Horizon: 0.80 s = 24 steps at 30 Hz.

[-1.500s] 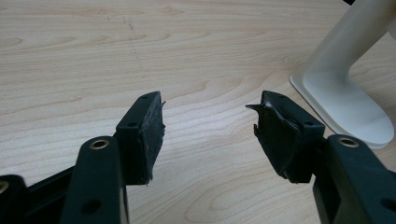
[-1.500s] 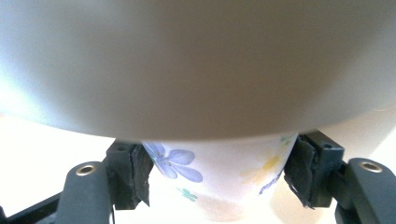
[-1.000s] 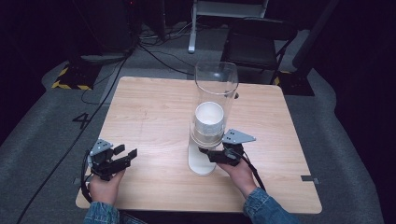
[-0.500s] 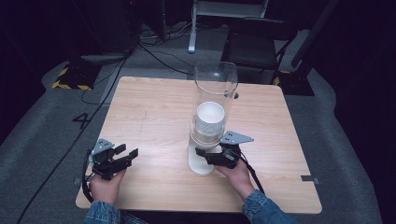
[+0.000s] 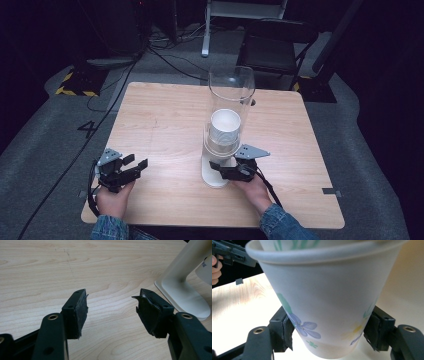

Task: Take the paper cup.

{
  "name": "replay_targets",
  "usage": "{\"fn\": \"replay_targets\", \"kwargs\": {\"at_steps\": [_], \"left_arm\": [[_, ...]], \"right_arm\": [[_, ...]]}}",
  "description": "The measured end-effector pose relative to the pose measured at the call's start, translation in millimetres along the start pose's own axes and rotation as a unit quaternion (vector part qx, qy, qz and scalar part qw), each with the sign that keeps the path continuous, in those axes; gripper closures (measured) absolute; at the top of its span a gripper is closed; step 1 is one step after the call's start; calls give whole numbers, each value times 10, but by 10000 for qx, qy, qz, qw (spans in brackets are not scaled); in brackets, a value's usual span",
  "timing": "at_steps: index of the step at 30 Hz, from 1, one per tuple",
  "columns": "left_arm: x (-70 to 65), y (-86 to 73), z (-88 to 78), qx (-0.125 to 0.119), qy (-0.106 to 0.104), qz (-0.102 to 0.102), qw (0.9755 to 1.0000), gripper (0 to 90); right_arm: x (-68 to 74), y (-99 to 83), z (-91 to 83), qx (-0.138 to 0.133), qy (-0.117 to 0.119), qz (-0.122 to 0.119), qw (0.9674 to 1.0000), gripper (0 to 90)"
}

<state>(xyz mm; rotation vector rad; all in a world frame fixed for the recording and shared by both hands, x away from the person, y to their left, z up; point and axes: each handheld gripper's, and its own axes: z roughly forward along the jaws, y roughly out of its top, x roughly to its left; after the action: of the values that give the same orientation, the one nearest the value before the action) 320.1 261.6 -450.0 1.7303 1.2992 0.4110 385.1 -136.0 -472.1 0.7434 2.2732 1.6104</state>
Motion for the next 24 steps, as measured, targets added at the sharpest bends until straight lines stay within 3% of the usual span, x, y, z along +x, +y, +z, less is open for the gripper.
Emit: {"fn": "replay_targets", "kwargs": {"at_steps": [5,12,24], "left_arm": [[1,1,3,3,-3,-6,10000,410],[2,7,15,8,-20,-25,10000,410],[6,20,41,-6,-39,-26,10000,410]], "right_arm": [[-8,-42,9,62,-95,-127,9999,334],[3,-111,52,471,-193,-253,9984,332],[-9,-201,82,709,-139,-16,9974,330]]}}
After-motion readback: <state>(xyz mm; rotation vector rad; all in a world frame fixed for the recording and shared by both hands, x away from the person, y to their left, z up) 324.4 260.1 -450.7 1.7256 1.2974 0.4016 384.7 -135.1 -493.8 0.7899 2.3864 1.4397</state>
